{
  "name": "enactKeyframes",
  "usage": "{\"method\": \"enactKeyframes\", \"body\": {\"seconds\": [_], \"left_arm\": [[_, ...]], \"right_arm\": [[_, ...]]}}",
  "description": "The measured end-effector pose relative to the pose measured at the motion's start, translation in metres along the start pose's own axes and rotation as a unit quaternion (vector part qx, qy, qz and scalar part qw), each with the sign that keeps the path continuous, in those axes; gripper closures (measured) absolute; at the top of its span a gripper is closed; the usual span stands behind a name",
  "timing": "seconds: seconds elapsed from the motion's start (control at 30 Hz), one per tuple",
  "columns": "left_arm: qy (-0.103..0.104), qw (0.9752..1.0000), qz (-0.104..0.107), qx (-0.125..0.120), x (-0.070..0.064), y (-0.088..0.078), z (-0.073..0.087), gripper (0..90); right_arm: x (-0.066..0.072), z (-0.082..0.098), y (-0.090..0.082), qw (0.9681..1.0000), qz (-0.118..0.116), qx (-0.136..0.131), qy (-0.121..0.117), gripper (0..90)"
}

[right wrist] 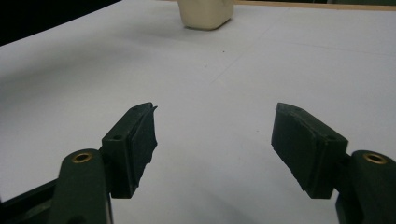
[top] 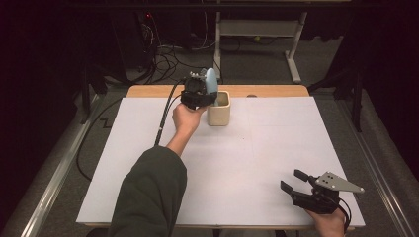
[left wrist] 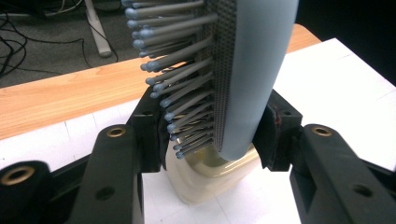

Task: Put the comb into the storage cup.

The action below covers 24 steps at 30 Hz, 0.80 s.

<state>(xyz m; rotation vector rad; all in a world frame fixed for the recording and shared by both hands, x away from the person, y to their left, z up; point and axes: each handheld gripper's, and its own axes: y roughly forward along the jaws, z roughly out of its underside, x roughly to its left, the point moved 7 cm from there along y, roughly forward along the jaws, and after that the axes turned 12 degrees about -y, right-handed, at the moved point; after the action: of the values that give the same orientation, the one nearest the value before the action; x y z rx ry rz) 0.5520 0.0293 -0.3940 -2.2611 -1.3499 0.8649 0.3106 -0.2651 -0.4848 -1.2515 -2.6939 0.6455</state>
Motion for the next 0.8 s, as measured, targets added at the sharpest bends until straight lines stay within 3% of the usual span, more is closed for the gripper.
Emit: {"method": "enactKeyframes", "body": {"seconds": [0.8], "left_arm": [[0.012, 0.9999, -0.005, -0.004, 0.0045, -0.0021, 0.0033, 48.3]], "right_arm": [[0.0008, 0.0004, 0.0008, 1.0, -0.001, 0.002, 0.001, 31.5]]}}
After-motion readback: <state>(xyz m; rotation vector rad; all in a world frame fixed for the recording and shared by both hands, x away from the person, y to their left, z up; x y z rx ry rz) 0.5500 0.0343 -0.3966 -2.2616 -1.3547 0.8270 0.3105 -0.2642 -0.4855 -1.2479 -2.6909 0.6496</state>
